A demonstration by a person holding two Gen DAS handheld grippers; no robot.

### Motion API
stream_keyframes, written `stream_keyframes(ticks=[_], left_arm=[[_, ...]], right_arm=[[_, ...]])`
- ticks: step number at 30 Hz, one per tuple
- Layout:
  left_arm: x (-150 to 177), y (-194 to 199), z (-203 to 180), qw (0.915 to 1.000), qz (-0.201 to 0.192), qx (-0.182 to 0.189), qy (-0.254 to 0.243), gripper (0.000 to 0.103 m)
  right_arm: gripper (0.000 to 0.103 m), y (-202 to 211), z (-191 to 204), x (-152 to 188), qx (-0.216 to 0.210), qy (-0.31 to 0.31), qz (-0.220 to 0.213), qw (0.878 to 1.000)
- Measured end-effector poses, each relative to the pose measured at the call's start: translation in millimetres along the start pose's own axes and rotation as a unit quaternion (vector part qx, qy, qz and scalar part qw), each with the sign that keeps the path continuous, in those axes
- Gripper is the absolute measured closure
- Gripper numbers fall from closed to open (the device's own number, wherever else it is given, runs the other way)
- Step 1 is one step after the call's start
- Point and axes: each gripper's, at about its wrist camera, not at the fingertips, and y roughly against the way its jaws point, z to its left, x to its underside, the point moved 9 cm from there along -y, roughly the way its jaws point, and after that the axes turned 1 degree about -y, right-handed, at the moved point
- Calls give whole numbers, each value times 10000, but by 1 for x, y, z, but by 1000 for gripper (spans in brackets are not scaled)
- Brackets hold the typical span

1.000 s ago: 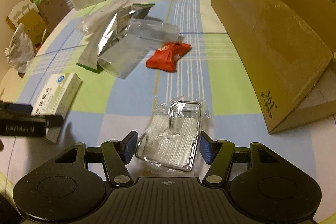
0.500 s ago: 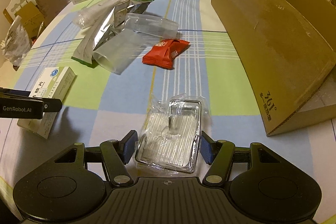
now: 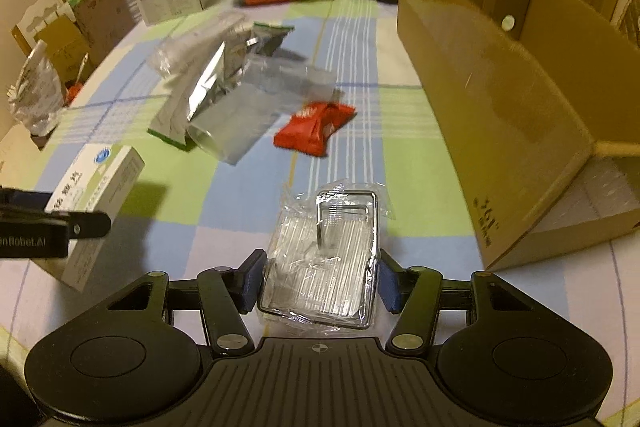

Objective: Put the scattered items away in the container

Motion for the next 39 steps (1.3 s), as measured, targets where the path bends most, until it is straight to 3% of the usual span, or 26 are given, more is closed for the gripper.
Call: stream_keyframes(ticks=[16,25,32,39], left_arm=[[-17,80,-57,9982,-551,227,-91,36],[-69,102,-137,9903,-1023,643,-686,36],[-110,96,-216,9811,-1197,1137,-1011,36],[-138,74,-276,9778,-1093,1426,-1078,36]], right_arm=[[44,98,-20,-35,-44,26,-843,9964],[44,142,-98,-77,322,33,-1212,9921],[44,142,-171,-98,690,8,-1197,9904],[44,130,-214,-105,751,-119,-1148,9905]])
